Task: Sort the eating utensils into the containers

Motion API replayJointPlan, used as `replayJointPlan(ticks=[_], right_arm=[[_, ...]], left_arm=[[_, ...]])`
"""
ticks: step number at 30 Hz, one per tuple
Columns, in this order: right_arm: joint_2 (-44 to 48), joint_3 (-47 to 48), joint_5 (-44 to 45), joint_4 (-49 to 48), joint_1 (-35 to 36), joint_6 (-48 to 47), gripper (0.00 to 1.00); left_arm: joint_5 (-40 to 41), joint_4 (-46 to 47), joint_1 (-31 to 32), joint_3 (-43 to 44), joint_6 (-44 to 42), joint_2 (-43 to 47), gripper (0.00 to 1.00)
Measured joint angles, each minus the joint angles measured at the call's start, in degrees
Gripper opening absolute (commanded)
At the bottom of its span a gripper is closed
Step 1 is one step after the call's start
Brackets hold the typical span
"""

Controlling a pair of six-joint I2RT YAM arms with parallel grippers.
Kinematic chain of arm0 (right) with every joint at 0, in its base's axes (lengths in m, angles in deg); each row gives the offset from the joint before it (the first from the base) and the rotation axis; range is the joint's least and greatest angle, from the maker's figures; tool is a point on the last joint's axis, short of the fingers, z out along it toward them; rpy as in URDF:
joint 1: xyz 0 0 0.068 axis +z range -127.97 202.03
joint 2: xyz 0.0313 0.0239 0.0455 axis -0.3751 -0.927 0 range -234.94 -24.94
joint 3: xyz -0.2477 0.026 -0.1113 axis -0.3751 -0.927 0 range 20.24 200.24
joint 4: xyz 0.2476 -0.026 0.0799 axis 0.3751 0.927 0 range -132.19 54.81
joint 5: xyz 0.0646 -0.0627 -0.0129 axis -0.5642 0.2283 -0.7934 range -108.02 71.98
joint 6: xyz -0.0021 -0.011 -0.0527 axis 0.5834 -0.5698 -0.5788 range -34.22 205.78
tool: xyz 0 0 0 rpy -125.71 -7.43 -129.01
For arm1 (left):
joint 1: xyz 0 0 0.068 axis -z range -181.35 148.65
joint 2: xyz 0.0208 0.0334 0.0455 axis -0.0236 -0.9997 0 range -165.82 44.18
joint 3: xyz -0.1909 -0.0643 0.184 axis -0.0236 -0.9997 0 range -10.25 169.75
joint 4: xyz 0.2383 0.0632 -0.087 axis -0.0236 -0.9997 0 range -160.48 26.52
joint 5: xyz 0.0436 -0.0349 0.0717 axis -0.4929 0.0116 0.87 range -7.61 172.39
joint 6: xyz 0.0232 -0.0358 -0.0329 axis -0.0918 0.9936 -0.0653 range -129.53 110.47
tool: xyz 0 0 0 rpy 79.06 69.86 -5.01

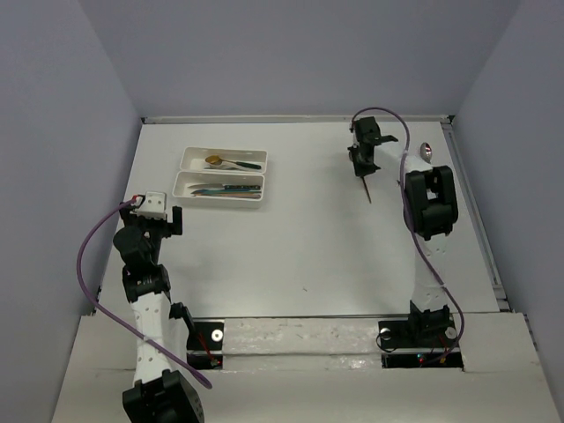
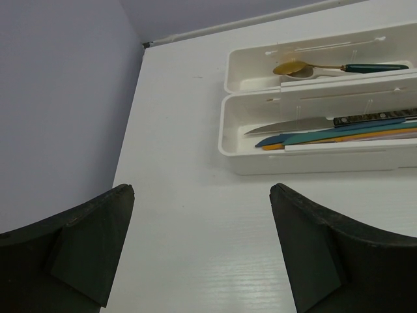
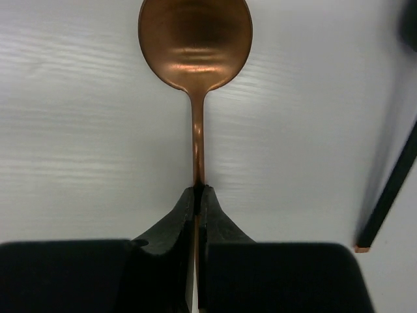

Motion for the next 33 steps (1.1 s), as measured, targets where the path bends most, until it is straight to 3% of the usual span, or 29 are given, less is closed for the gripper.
replayJointPlan(ticks=[5, 11, 18, 23, 28, 29, 30, 33], right_arm=[[2.91, -1.16, 0.33, -5.53, 11.54, -4.28, 0.0], [5.7, 4.15, -0.81, -27.02, 27.32, -6.69, 0.0], [-14.78, 36.24, 4.35, -37.75, 36.39, -26.47, 0.0], [-24.83, 36.46, 7.56, -37.86, 39.19, -40.28, 0.0], [-28.59, 35.21, 8.87, -38.51, 39.39, -46.6, 0.01], [-28.46, 35.21, 8.66, -38.49, 39.23, -47.12, 0.07], [-28.46, 35.21, 8.5, -38.75, 39.1, -47.5, 0.2], [-28.46, 35.15, 8.46, -38.69, 39.08, -48.04, 0.33]], left_arm=[[0.02, 0.04, 0.0, 0.0, -0.13, -0.15, 0.99], [0.22, 0.15, 0.0, 0.0, -0.15, -0.09, 0.99], [0.57, 0.28, 0.0, -0.68, -0.31, -0.02, 0.99], [0.59, 0.28, 0.0, -0.92, -0.37, -0.02, 0.99], [0.59, 0.37, 0.0, -0.92, -0.37, -0.04, 0.99], [0.59, 0.37, 0.0, -0.92, -0.37, -0.04, 0.99], [0.61, 0.42, 0.0, -0.92, -0.37, -0.04, 0.99], [0.61, 0.44, 0.0, -0.92, -0.42, -0.04, 0.99]])
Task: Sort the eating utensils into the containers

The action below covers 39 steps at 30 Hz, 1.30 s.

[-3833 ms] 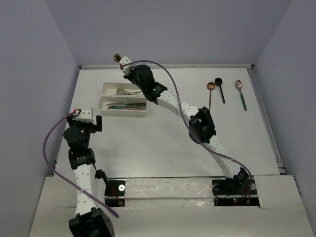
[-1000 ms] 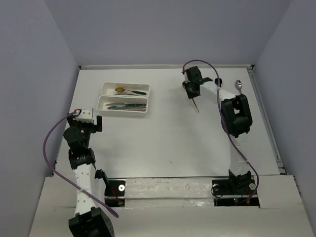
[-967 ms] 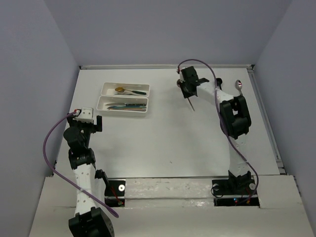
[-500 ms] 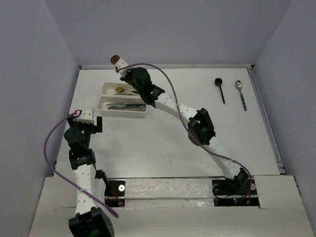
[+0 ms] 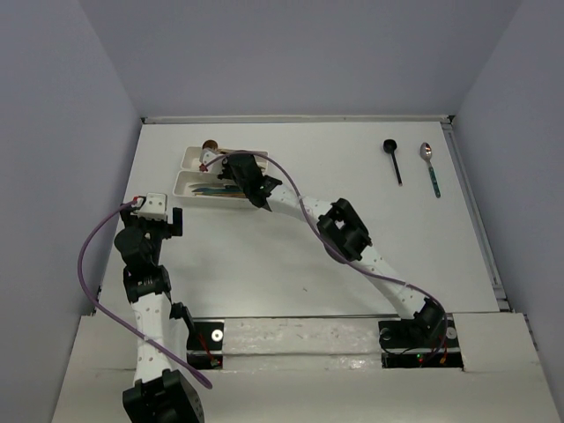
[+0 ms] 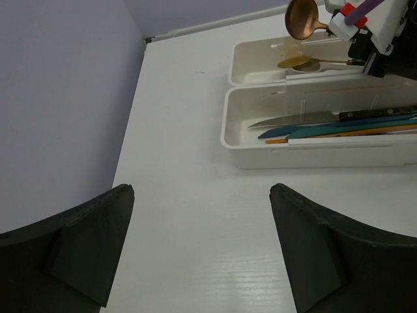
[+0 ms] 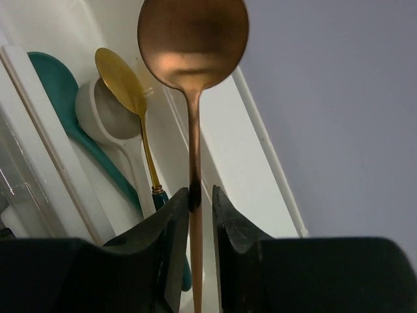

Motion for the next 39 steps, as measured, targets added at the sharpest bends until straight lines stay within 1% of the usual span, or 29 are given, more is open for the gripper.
replayJointPlan(ticks=[1, 2, 6, 11, 12, 14, 16, 17, 20, 21, 23, 25, 26, 28, 29, 32, 34, 36, 39], right_arm=[[0.0, -0.09, 0.17, -0.28, 0.0, -0.55, 0.36], [0.17, -0.2, 0.46, -0.63, 0.0, -1.03, 0.41], [1.25, -1.51, 0.81, -1.62, 0.0, -1.9, 0.51], [3.56, -4.04, 1.27, -1.79, 0.0, -2.08, 0.52], [4.2, -4.57, 1.36, -1.73, 0.0, -2.03, 0.56], [6.14, -5.88, 2.34, -1.64, 0.0, -1.03, 0.61], [9.77, -8.31, 3.93, -1.42, -0.17, 1.09, 0.66], [12.11, -9.92, 4.46, -0.59, -0.35, 3.72, 0.71], [20.26, -13.97, 3.08, 4.79, -1.66, 11.28, 0.79], [24.68, -15.15, 1.03, 8.44, -3.13, 15.58, 0.84], [30.69, -16.48, -2.1, 13.49, -6.49, 21.51, 0.87], [38.14, -17.94, -4.63, 18.38, -13.57, 28.04, 0.89], [40.52, -18.78, -4.83, 19.37, -16.81, 29.83, 0.89], [44.61, -21.03, -4.87, 21.44, -25.51, 33.55, 0.89], [45.75, -22.4, -4.44, 23.08, -30.36, 35.52, 0.89], [45.03, -26.45, -4.85, 26.93, -40.02, 39.54, 0.89], [42.58, -29.0, -5.99, 29.66, -43.69, 41.83, 0.88], [39.21, -31.15, -7.61, 32.44, -45.83, 43.52, 0.88], [33.77, -32.74, -9.62, 36.26, -46.66, 44.7, 0.87]], left_arm=[[0.0, 0.0, 0.0, 0.0, 0.0, 0.0, 0.99], [-0.02, 0.02, 0.0, 0.0, -0.02, 0.0, 0.99], [0.0, 0.04, 0.0, 0.0, -0.09, 0.0, 0.99], [-0.02, 0.09, 0.0, 0.0, -0.13, 0.0, 0.99], [0.0, 0.11, 0.0, 0.0, -0.13, 0.0, 0.99], [0.02, 0.11, 0.0, 0.0, -0.13, 0.0, 0.99], [0.07, 0.15, 0.0, 0.0, -0.13, 0.0, 0.99], [0.07, 0.13, 0.0, 0.0, -0.13, 0.02, 0.99], [0.11, 0.13, 0.0, 0.0, -0.15, 0.02, 0.99], [0.07, 0.11, 0.0, 0.0, -0.17, 0.02, 0.99], [-0.37, -0.37, 0.0, 0.09, -0.24, -0.02, 0.99], [-2.75, -3.28, 0.0, 1.77, -0.5, -1.2, 0.99], [-4.07, -4.76, 0.0, 3.15, -0.61, -2.03, 0.99], [-7.13, -9.53, 0.04, 7.52, -1.31, -4.52, 0.99], [-8.81, -12.96, 0.17, 11.08, -1.81, -6.56, 0.99], [-11.32, -22.75, 1.09, 22.53, -5.03, -11.13, 0.99], [-11.67, -28.3, 1.29, 27.96, -8.0, -11.5, 0.99], [-11.23, -32.65, 1.4, 30.91, -10.64, -9.97, 0.99], [-9.16, -39.39, 1.42, 30.51, -14.32, -3.74, 0.99]])
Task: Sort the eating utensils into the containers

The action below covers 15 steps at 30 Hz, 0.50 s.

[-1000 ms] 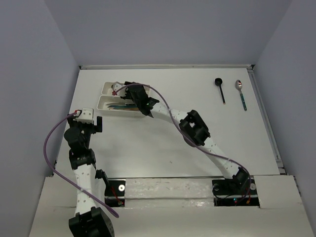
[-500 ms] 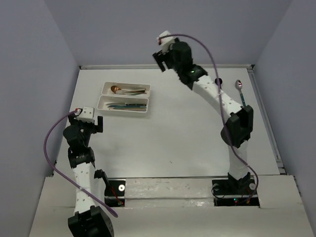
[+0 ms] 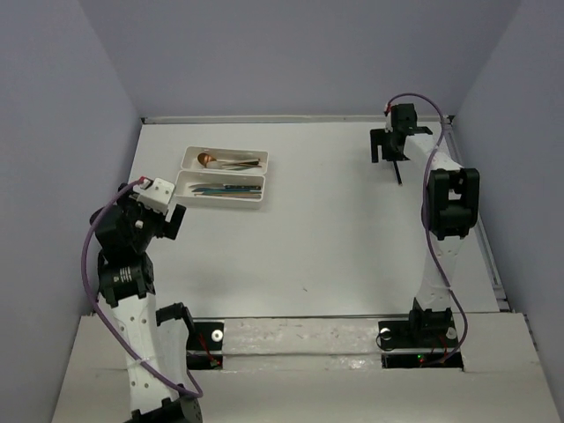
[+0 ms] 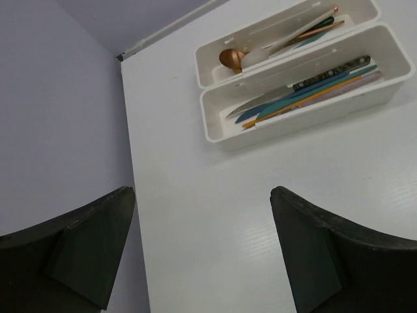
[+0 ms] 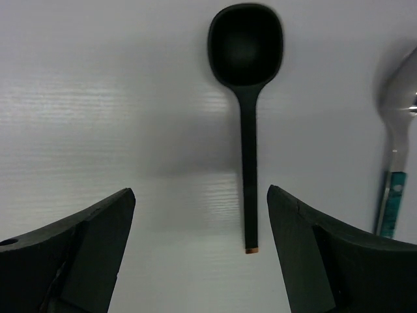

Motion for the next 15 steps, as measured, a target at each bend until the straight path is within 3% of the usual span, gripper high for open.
replayJointPlan(ticks=[4, 15], right_arm=[[-3.3, -0.11, -1.92, 2.16, -0.39, 1.16, 0.86], [-5.27, -0.11, -2.34, 1.79, -3.1, -0.96, 0.75]], left_arm=[[3.58, -6.51, 0.09, -4.02, -2.93, 7.45, 0.99], [13.79, -5.05, 0.13, -9.99, 0.59, 5.97, 0.99]])
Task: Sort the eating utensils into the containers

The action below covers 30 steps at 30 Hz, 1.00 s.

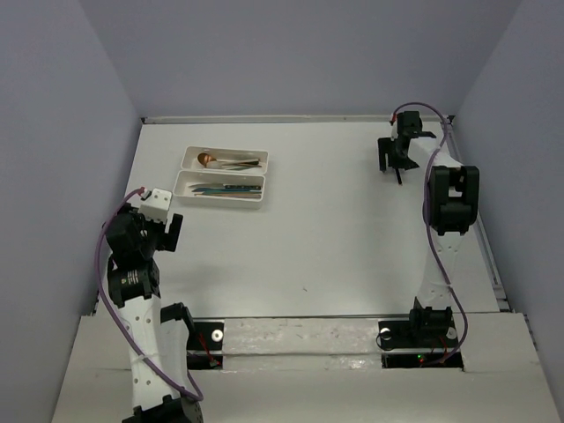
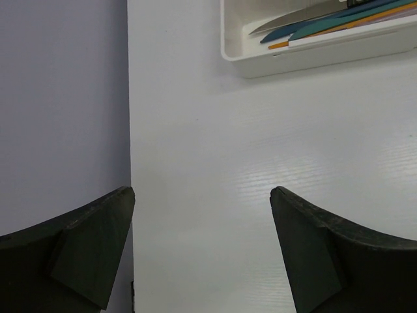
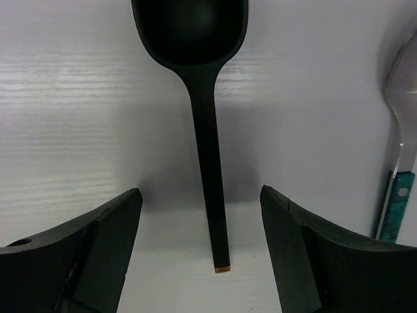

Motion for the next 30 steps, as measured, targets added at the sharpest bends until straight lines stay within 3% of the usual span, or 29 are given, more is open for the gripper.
replayJointPlan(ticks=[2, 3, 4, 5, 6, 8, 18, 20, 25, 28, 30], right_arm=[[-1.14, -0.02, 0.02, 0.0, 0.0, -0.5, 0.63], [-1.64, 0.17, -0.44, -0.63, -0.09, -1.09, 0.53], [-1.79, 0.17, -0.28, -1.05, -0.04, -1.42, 0.37], [-1.84, 0.17, -0.44, -1.27, -0.04, -1.86, 0.31], [-1.95, 0.17, -0.31, -1.33, -0.04, -2.21, 0.17], [-2.05, 0.17, -0.2, -1.7, 0.04, -2.93, 0.0], [2.89, -3.54, 4.76, -3.8, 4.28, -6.21, 0.0], [6.6, -4.66, 5.6, -6.01, 8.35, -7.54, 0.0], [16.13, -2.99, 3.04, -22.12, 28.79, -16.81, 0.0], [13.46, 5.18, -0.63, -28.83, 39.71, -21.4, 0.0], [9.79, 11.08, -1.84, -30.75, 43.23, -23.91, 0.0]], left_arm=[[0.83, 0.87, 0.0, 0.0, 0.5, 0.22, 0.99], [1.09, 1.11, 0.0, 0.0, 0.7, 0.39, 0.99], [1.4, 1.31, 0.0, 0.0, 0.85, 0.42, 0.99], [1.66, 1.4, 0.0, 0.0, 0.98, 0.46, 0.99], [1.84, 1.44, 0.0, 0.0, 1.16, 0.46, 0.99], [2.1, 1.53, 0.0, 0.0, 1.36, 0.46, 0.99], [2.19, 1.79, 0.0, 0.0, 1.77, 0.44, 0.99], [2.27, 1.81, 0.0, 0.0, 1.81, 0.44, 0.99], [2.54, 2.19, 0.0, 0.0, 1.86, 0.85, 0.99], [2.73, 2.29, 0.0, 0.0, 1.88, 1.14, 0.99], [2.8, 2.47, 0.0, 0.0, 1.88, 1.33, 0.99]])
